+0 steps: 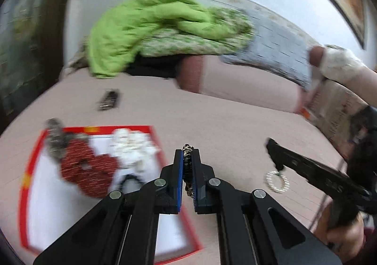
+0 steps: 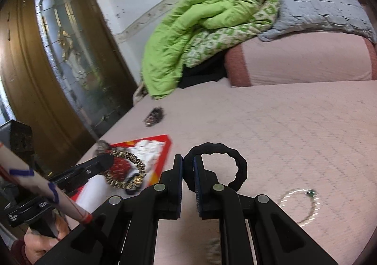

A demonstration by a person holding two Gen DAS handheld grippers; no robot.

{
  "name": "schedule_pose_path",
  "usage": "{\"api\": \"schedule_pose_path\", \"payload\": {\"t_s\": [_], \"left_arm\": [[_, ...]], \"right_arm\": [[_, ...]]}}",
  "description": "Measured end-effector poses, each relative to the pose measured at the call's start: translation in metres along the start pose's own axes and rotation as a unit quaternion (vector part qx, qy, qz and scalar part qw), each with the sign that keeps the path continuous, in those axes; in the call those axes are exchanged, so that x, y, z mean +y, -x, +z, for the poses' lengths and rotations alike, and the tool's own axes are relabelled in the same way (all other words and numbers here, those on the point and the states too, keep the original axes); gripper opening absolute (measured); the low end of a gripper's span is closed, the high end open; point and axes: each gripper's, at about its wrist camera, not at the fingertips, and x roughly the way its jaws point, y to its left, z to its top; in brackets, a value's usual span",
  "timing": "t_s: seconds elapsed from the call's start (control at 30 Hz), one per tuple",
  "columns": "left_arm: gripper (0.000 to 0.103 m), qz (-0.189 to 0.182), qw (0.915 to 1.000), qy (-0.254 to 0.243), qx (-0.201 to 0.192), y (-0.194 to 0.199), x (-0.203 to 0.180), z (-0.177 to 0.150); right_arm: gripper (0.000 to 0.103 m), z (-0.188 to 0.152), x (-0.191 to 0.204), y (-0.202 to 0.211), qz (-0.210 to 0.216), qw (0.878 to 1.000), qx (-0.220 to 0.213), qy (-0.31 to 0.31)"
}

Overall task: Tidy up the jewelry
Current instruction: 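Carry the gold bracelet and black hair tie toward the red tray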

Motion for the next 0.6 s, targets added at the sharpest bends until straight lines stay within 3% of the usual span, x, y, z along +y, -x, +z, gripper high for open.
{"api": "schedule_pose_path", "payload": {"t_s": [0.23,0.4,0.6], "left_arm": [[0.006,0.101,0.9942,0.036,-0.012,0.034,0.061,-0.011],[0.006,0.117,0.99,0.079,0.002,0.042,0.105,-0.021],[0.006,0.124,0.9873,0.097,0.019,0.038,0.128,-0.027]], "right_arm": [[0.01,-0.014,0.061,-0.019,0.057,0.998,0.008,0.012],[0.01,-0.029,0.106,-0.04,0.095,0.994,0.03,0.033],[0.01,-0.047,0.14,-0.067,0.123,0.989,0.057,0.063]]}}
